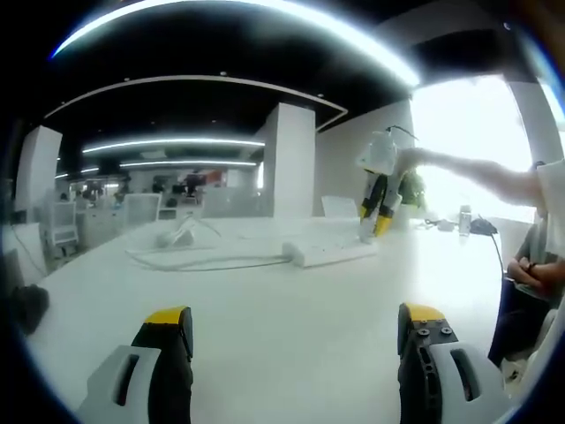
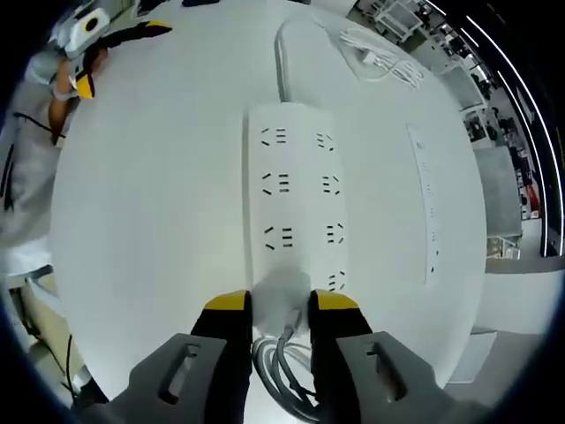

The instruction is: Straighten the power strip on the desk, plug the charger into it

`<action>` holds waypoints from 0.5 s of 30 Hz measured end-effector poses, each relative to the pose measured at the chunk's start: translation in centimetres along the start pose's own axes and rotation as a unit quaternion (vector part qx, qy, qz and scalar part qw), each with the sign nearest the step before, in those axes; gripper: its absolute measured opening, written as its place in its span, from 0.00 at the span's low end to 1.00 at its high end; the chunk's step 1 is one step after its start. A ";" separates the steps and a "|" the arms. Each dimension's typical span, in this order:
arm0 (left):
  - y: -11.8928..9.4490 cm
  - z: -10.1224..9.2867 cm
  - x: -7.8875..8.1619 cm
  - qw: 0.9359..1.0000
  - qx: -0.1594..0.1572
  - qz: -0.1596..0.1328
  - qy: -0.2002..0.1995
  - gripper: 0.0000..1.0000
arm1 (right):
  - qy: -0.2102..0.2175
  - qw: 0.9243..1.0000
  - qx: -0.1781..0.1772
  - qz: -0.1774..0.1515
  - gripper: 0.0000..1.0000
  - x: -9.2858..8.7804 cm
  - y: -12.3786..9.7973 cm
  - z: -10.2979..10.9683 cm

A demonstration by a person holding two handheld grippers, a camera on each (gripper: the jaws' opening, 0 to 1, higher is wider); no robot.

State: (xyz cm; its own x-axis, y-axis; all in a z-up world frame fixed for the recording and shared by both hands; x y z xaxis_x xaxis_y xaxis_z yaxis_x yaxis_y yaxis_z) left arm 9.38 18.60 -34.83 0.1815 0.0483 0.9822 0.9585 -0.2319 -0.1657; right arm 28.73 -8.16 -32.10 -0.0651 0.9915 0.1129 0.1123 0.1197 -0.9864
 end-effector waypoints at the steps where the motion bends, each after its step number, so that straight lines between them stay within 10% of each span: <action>1: 0.0 0.1 0.1 1.000 0.000 -0.002 -0.001 0.99 | 0.001 1.000 0.006 0.006 0.22 0.0 0.1 -0.1; 15: -0.3 0.2 0.1 1.000 0.004 -0.004 -0.005 0.99 | 0.000 0.999 0.005 -0.049 0.24 -0.2 0.6 0.4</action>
State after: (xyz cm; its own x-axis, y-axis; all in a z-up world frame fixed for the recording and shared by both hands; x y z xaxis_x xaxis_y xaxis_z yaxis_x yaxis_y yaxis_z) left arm 9.14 18.92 -34.71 0.1751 0.0607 0.9827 0.9618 -0.2239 -0.1576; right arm 28.45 -8.33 -32.74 -0.0759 0.9751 0.2083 0.0954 0.2150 -0.9719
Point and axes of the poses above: the point that each gripper's makers call its tool centre point, and the gripper's own axes: y roughly forward along the fingers, z roughly to its left, x roughly out of its top, the point moved 2 cm from there along -y, roughly backward along the fingers, and after that the axes turned 8 degrees about x, right-handed, at the moved point
